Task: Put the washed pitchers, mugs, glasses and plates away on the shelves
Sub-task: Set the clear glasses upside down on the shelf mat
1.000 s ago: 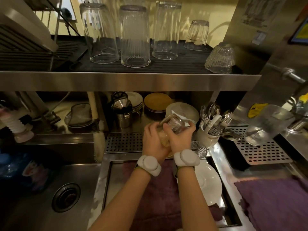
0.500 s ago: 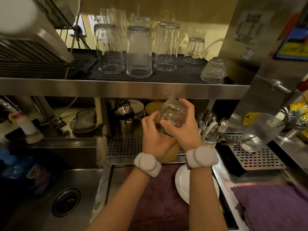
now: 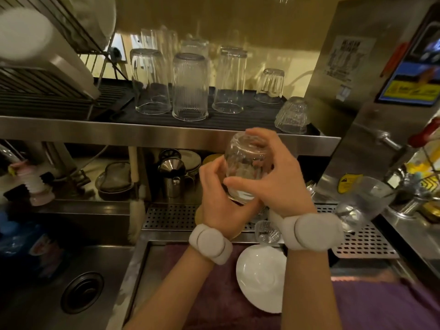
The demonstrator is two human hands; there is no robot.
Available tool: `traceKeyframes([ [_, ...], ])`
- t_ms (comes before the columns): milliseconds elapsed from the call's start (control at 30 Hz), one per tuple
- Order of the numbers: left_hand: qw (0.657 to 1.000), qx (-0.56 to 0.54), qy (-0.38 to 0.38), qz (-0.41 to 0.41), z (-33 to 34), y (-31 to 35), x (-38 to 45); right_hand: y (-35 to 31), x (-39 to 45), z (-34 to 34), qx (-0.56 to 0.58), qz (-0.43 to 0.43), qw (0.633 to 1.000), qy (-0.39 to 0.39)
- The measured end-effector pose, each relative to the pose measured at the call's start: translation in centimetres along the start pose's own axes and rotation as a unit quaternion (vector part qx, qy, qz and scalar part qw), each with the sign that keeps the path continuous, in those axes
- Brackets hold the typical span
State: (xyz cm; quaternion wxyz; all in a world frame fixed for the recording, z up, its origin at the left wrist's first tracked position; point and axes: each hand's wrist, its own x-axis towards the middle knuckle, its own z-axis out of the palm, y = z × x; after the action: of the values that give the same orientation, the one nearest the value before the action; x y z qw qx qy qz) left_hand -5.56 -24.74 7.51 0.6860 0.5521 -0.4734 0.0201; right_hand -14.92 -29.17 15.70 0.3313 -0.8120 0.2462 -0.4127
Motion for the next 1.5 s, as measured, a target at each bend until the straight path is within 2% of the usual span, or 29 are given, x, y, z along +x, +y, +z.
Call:
traceKeyframes([
  [167,1.0,-0.005,-0.003,0.011,1.8,2.9,3.2,-2.3,3.2,-4.0,-0.049,-0.023,0.998,-0.02],
  [400,0.999,0.025,-0.028,0.021,5.2,5.5,9.4,-3.7,8.9,-8.2,-0.07,-0.048,0.996,0.018],
  [567,0.996,0.042,-0.082,-0.019,7.6,5.9,14.8,-3.6,14.4,-9.5,-0.16,-0.054,0.985,0.044],
  [800,0.986,0.104,-0.119,-0.046,10.0,4.3,20.5,-1.4,21.8,-10.4,-0.209,-0.024,0.977,0.03],
  [933,0.964,0.189,-0.155,-0.108,10.6,2.5,20.8,0.8,24.2,-10.1,-0.254,0.026,0.967,0.015],
  [1067,0.931,0.246,-0.19,-0.191,11.1,2.0,21.0,2.9,25.4,-9.2,-0.266,0.09,0.959,-0.033],
  [1233,0.919,0.251,-0.235,-0.195,11.4,1.3,21.2,4.6,26.1,-8.5,-0.289,0.128,0.945,-0.077],
  [1400,0.886,0.267,-0.31,-0.216,11.4,0.3,21.2,5.4,26.4,-8.1,-0.313,0.153,0.932,-0.1],
  [1500,0.867,0.285,-0.341,-0.226,11.5,0.3,21.2,5.7,26.8,-7.8,-0.349,0.187,0.911,-0.115],
])
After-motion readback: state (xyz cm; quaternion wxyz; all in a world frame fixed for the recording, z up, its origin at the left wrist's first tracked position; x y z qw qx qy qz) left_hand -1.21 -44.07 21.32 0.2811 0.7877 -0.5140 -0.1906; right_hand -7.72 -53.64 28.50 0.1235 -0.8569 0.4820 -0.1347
